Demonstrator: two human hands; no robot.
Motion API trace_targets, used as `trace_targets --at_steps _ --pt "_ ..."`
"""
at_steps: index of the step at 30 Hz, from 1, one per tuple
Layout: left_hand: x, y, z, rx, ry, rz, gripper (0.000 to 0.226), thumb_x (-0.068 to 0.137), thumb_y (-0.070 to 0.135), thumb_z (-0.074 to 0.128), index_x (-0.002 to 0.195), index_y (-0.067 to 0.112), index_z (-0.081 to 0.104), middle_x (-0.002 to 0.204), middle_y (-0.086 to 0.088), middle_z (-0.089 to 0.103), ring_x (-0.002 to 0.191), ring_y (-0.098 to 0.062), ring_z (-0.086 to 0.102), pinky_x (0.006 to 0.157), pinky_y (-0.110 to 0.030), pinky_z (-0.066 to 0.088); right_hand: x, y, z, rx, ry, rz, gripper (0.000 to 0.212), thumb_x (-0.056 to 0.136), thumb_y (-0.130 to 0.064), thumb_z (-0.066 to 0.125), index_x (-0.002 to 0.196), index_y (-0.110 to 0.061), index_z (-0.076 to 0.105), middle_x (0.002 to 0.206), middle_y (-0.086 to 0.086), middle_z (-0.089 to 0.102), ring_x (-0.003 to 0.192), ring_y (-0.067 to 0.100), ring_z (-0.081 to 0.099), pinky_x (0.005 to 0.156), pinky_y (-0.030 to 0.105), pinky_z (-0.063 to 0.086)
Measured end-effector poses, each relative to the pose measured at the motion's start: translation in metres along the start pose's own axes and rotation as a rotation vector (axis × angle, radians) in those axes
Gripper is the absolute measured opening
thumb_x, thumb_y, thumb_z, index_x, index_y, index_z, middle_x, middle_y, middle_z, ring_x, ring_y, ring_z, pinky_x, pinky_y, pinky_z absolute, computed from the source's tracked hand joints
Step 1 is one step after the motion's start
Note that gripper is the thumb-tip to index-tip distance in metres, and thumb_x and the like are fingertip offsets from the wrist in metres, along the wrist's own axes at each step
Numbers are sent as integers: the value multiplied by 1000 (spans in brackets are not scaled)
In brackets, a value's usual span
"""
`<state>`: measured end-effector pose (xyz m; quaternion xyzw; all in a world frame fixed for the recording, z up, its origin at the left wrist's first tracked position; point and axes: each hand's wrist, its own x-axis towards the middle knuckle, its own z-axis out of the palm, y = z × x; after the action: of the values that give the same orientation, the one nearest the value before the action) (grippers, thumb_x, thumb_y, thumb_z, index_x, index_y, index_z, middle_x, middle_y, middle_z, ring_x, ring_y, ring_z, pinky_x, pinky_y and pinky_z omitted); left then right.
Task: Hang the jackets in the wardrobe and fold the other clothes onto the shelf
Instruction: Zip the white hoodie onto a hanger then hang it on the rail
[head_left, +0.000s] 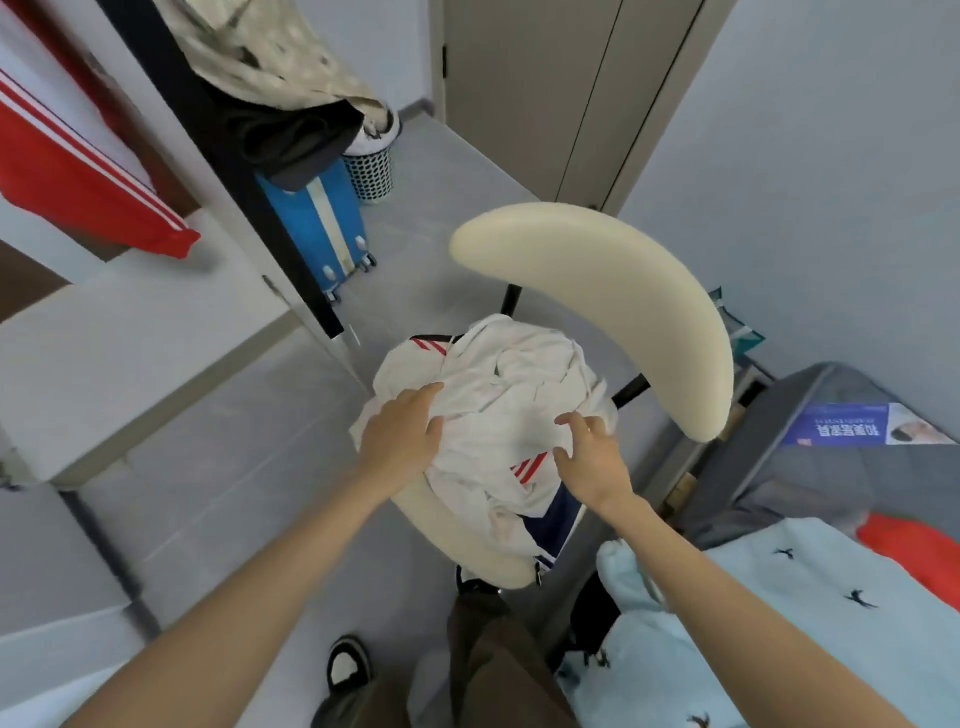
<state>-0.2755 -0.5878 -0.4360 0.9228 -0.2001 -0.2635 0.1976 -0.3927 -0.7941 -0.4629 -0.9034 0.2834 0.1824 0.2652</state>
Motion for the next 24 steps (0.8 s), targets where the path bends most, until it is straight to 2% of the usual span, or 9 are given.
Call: trace_targets --at_steps 7,12,14,15,17,19,21,24 --pt "76 -20 64 81 -69 -78 56 101 27 41 153 25 21 156 -6 25 134 -30 35 102 -42 40 74 33 57 -115 -142 12 59 95 -11 42 147 -31 25 155 6 17 126 33 36 98 46 44" --pt "108 -40 100 181 -95 -91 59 101 33 41 154 31 15 161 -3 8 145 -31 14 110 -46 27 106 41 100 -65 -202 -39 72 92 -5 41 149 -40 15 159 -2 7 127 31 36 90 41 45" --pt "116 -47 110 224 -91 -75 60 101 33 42 153 33 13 160 1 15 144 -30 18 111 -48 24 115 43 110 -68 -185 -76 70 94 -7 42 150 -40 15 158 -1 13 127 29 38 89 40 45" --pt "119 -49 114 227 -74 -60 60 101 32 43 153 34 14 157 2 24 141 -28 23 110 -47 24 119 44 113 -67 -176 -102 68 95 -9 43 149 -38 16 154 1 22 125 28 41 89 41 47" --pt "122 -53 121 219 -23 -27 61 100 25 46 152 36 16 145 3 41 132 -23 36 107 -42 27 123 46 115 -60 -170 -154 61 95 -11 44 147 -34 21 128 6 49 112 28 52 82 41 49" --pt "124 -53 125 233 2 8 64 99 12 43 152 39 17 126 2 54 119 -23 49 99 -38 34 122 47 115 -56 -185 -212 53 94 -9 43 139 -32 30 95 1 55 94 26 56 69 37 46" --pt "119 -53 128 251 -34 31 70 97 3 39 151 42 16 114 1 56 108 -22 54 88 -35 37 113 52 114 -110 -209 -304 45 93 -10 43 134 -28 40 96 -1 58 93 24 55 67 33 42" --pt "103 -55 130 281 -125 35 75 94 1 39 149 46 17 118 3 52 110 -20 51 86 -34 36 92 63 110 -318 -249 -385 34 98 -24 42 130 -21 50 105 0 59 99 22 53 71 29 40"
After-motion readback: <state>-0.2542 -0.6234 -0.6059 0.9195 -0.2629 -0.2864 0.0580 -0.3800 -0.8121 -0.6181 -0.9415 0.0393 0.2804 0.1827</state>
